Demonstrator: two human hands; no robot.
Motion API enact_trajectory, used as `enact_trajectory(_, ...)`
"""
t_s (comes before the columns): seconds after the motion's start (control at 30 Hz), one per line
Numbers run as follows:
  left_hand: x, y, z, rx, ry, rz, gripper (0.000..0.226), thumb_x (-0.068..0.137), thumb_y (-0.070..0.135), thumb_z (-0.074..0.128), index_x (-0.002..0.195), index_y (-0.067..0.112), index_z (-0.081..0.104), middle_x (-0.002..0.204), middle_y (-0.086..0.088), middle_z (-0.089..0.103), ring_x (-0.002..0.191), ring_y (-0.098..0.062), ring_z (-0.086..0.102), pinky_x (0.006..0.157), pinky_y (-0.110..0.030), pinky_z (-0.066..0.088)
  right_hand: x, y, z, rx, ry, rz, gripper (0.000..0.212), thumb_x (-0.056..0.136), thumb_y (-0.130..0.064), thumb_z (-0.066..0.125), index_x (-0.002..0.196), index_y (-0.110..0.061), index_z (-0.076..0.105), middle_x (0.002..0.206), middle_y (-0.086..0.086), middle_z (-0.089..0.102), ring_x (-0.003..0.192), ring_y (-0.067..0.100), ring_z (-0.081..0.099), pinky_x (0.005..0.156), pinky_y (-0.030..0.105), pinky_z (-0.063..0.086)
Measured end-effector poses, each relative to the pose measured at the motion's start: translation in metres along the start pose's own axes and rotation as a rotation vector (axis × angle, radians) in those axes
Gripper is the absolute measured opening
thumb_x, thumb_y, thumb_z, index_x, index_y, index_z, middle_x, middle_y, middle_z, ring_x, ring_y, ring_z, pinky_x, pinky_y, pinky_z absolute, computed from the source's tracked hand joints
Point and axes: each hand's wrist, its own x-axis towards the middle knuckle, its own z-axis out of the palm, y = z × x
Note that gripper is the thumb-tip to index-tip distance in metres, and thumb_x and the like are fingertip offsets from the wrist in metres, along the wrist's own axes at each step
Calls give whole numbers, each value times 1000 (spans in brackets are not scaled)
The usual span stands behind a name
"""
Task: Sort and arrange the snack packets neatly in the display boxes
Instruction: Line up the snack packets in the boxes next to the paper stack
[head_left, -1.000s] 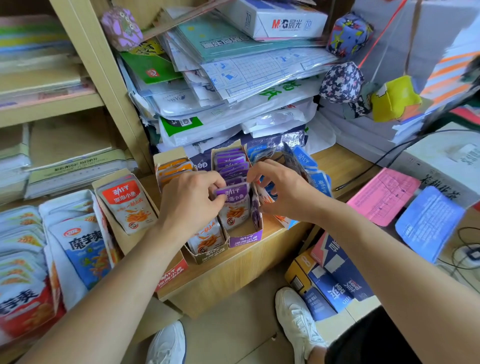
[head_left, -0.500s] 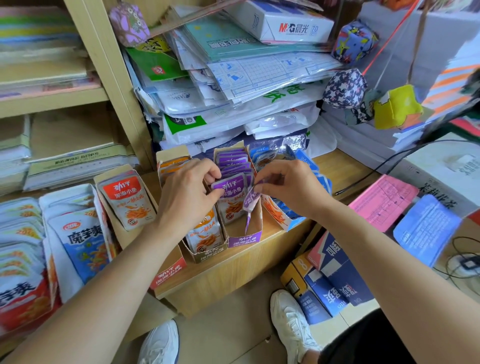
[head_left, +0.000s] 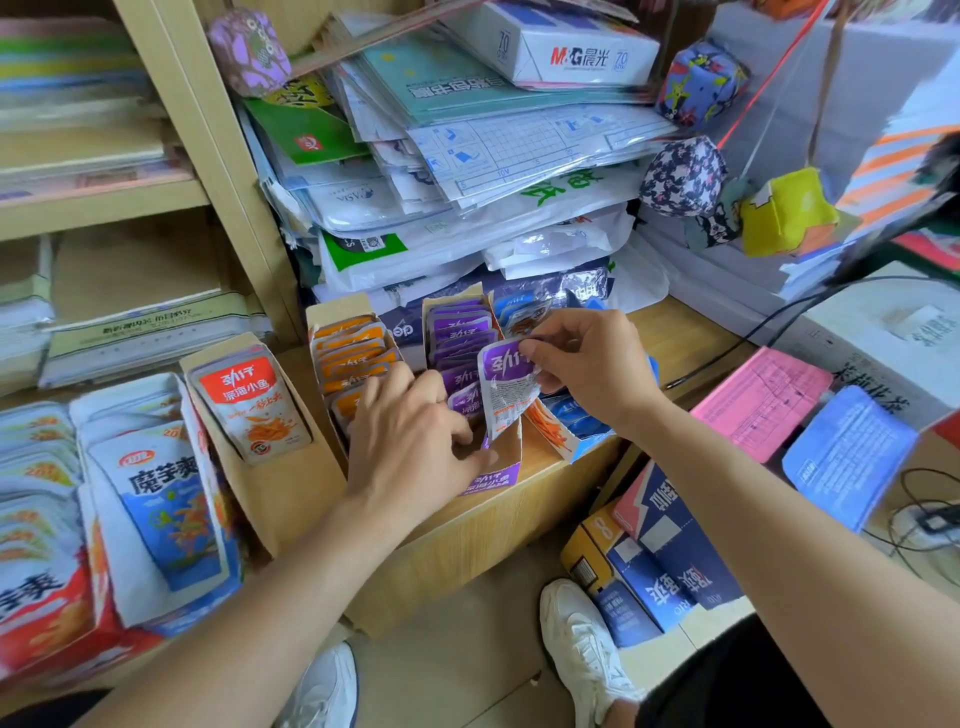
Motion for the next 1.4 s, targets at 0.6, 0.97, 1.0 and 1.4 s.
enact_trajectory(0.6,14,-31,-19,-285,317,-99,10,102,31,59,99,22,62,77,6,74,65,-19,70,42,-35,47,-4,-12,-4,-61,130,31,14,92,-19,71,92,-5,71,70,1,73,56,6,70,56,22,57)
enact_trajectory(0.97,38,-38,-18,-370,-16,55,23,89,27,75,113,29,77,89,11,75,74,-6,64,68,-28,54,-9,-14,-5,-110,75,40,13,87,-15,75,79,-11,66,68,1,72,58,14,71,57,35,60)
enact_trajectory(1.0,38,-37,-19,-346,-44,32,29,88,28,76,117,31,75,85,15,71,73,-6,62,68,-29,53,-10,-14,-8,-80,99,52,11,87,-13,74,80,-10,66,66,-1,72,55,13,70,57,37,60)
enact_trajectory(1.4,29,-38,-20,-446,-44,-67,19,88,17,72,96,34,76,90,15,74,84,-4,65,78,-34,56,-26,-21,22,298,-44,184,19,88,-17,77,88,-3,66,83,16,72,69,28,75,65,42,63)
